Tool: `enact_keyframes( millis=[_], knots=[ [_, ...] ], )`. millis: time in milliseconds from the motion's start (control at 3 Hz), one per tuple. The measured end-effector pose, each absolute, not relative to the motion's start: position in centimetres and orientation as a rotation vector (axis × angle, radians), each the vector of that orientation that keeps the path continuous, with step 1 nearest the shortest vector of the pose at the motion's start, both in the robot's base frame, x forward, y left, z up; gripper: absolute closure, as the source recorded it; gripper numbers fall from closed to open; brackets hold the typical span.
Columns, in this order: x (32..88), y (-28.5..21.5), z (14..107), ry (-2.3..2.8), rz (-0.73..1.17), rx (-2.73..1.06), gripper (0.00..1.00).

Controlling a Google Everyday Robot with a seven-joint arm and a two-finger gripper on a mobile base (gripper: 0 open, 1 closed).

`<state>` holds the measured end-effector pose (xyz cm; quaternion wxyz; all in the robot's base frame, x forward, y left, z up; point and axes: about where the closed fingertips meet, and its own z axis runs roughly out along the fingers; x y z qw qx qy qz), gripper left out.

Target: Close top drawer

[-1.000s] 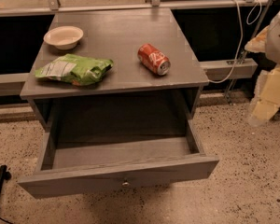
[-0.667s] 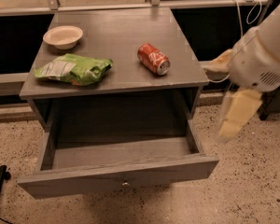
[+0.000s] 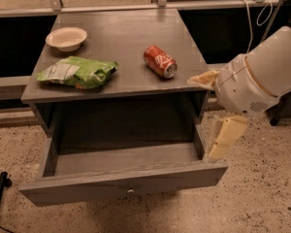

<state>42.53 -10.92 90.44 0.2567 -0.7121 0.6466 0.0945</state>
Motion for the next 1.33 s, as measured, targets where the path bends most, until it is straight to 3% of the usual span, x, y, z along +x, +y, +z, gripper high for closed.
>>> enact_keyframes(
  millis=[667, 1333],
  knots=[
    [42.9, -10.3, 87.4, 1.745, 0.312, -1.866, 0.0],
    [42.9, -8.3, 78.7, 1.714, 0.388, -1.768, 0.43]
  ],
)
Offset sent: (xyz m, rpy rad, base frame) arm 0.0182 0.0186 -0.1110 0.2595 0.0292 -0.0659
